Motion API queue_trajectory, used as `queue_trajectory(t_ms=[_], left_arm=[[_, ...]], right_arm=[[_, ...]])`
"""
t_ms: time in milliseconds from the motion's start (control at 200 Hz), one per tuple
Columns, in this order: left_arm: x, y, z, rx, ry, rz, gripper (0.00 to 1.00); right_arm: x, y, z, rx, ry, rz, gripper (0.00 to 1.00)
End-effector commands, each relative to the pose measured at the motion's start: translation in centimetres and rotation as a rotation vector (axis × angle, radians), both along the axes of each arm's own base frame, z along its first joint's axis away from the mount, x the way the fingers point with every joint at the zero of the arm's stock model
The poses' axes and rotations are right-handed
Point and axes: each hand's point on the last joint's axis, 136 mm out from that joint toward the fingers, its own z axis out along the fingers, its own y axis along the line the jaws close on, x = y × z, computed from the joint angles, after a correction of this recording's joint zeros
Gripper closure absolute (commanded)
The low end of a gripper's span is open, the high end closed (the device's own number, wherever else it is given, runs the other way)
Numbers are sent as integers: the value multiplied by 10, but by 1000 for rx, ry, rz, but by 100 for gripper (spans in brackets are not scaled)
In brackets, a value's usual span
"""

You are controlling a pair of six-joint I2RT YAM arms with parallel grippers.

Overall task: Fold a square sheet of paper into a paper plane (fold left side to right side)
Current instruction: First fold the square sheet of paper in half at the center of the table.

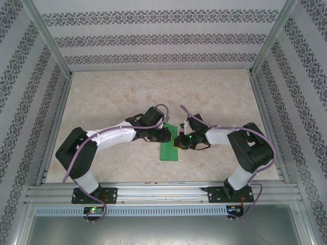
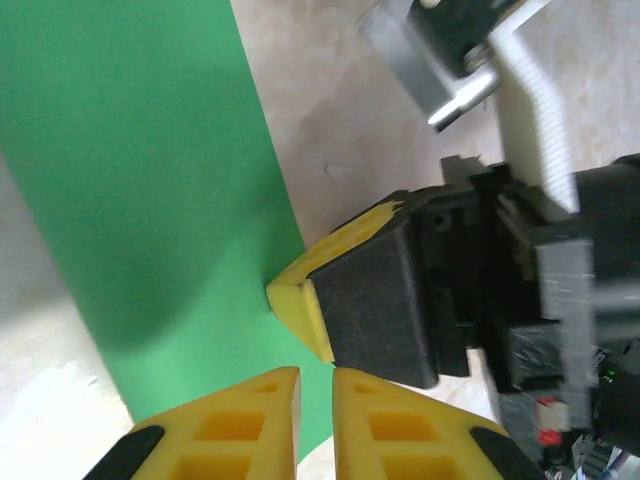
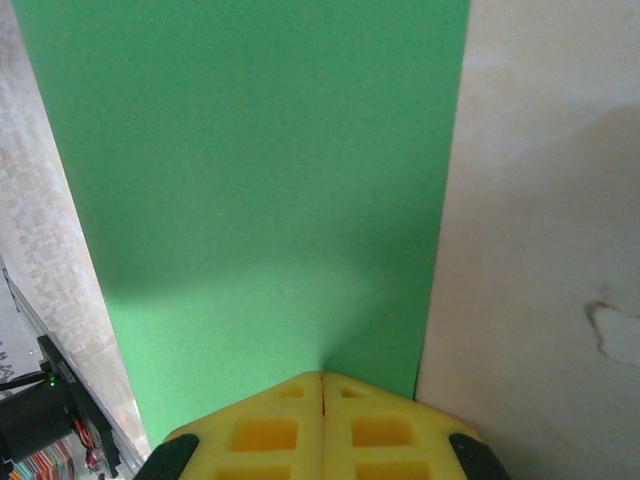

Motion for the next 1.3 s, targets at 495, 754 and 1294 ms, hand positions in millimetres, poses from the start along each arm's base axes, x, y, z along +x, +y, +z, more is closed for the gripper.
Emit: queue_trajectory(t_ms=[495, 754, 1294], left_arm=[[4, 24, -61, 88, 67, 51, 89], [1, 38, -73, 48, 108, 102, 91], [-2, 87, -72, 83, 101, 174, 94]], right_arm=[[-31, -37, -47, -243, 116, 3, 100], [-34, -43, -54, -268, 137, 7, 100], [-36, -54, -55, -281, 146, -3, 100]])
